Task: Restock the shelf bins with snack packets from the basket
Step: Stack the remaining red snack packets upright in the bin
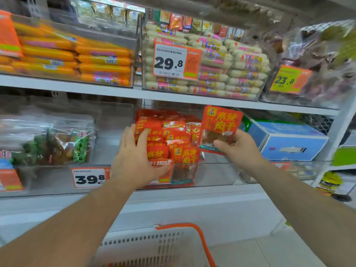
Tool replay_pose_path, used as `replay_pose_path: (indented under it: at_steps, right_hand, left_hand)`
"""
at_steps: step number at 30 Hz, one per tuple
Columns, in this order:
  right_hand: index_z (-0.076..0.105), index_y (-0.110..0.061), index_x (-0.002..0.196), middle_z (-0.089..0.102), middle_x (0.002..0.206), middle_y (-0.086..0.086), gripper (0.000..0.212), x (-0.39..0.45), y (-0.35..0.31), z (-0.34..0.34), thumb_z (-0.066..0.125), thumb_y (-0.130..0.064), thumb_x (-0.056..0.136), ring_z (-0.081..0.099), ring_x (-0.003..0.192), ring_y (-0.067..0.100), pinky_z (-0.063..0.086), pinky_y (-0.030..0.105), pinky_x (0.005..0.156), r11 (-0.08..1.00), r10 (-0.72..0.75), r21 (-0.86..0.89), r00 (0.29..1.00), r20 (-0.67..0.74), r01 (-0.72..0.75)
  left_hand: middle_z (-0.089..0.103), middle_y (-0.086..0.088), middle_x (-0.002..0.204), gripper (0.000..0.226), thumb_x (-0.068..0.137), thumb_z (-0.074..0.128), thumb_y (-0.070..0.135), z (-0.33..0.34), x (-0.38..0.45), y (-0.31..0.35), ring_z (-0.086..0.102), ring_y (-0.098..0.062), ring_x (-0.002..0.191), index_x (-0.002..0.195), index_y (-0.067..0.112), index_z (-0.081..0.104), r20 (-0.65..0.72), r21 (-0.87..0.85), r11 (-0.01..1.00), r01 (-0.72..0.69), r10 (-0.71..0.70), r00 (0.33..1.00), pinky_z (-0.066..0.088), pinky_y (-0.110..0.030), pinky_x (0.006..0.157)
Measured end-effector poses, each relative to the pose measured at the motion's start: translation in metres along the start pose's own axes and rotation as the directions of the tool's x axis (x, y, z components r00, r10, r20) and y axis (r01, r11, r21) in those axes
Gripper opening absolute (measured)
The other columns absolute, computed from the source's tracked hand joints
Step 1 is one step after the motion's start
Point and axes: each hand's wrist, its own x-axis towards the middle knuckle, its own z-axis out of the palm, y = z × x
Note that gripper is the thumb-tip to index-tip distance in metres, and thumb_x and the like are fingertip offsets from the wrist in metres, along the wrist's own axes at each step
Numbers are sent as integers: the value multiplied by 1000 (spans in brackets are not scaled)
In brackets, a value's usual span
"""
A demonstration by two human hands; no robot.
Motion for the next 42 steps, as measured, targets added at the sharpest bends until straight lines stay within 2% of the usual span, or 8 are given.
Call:
replay_pose_path:
  at_steps: [4,9,13,17,24,32,37,42]
  right_hand:
    - [68,-29,82,71,87,-11,21,33,17,-1,79,-11,81,66,82,9,52,30,81,998,44,-49,999,20,-43]
    - [72,-6,88,73,90,8,17,66,51,18,81,-1,74,69,85,25,56,40,87,954,292,-111,947,136,-279]
    - [60,-11,73,58,67,7,19,87,60,37,77,-5,81,47,55,17,37,24,49,881,449,-249,877,171,-402]
    - [56,-15,76,56,70,6,20,105,74,55,73,-13,85,47,58,14,39,25,54,798,580,-331,791,195,-504]
    - [69,-2,98,73,90,16,30,117,91,73,77,-25,79,69,74,25,59,39,77,819,530,-360,831,171,-448]
    - [73,-10,88,75,85,10,34,125,82,75,85,-23,59,73,75,24,62,43,70,833,467,-378,880,87,-404]
    - [70,-13,92,72,82,4,27,117,74,77,81,-31,74,65,58,9,40,12,34,790,473,-497,873,120,-359]
    - [63,-8,65,63,52,3,25,115,80,75,67,-19,87,59,44,13,51,22,46,764,513,-525,847,140,-376]
  left_hand:
    - [6,-2,161,120,58,69,79,-1,-3,0,5,-21,149,152,26,17,6,7,1000,5,-5,1000,36,-48,110]
    - [9,0,161,120,57,70,78,-1,-4,0,6,-19,150,152,26,18,-12,21,1000,12,-12,1000,37,-45,109]
    - [14,0,161,119,55,69,79,1,-4,-2,11,-20,149,151,25,21,-35,30,999,11,-10,999,40,-46,107]
    - [19,0,159,118,54,68,81,4,-5,-4,17,-21,148,148,25,25,-61,23,1000,3,-2,998,44,-47,103]
    - [22,-1,158,116,55,65,82,6,-4,-5,19,-21,148,148,23,28,-78,62,998,0,5,997,46,-46,101]
    - [25,-3,157,115,56,67,79,6,-5,-4,20,-22,148,147,22,30,-82,59,998,-11,16,997,48,-48,98]
    - [21,-2,159,116,57,67,81,4,-6,-4,17,-21,148,149,23,27,-67,63,998,-1,5,998,46,-47,100]
    - [18,-1,160,116,57,67,81,4,-6,-3,14,-20,149,150,24,26,-53,61,998,4,-1,999,45,-46,102]
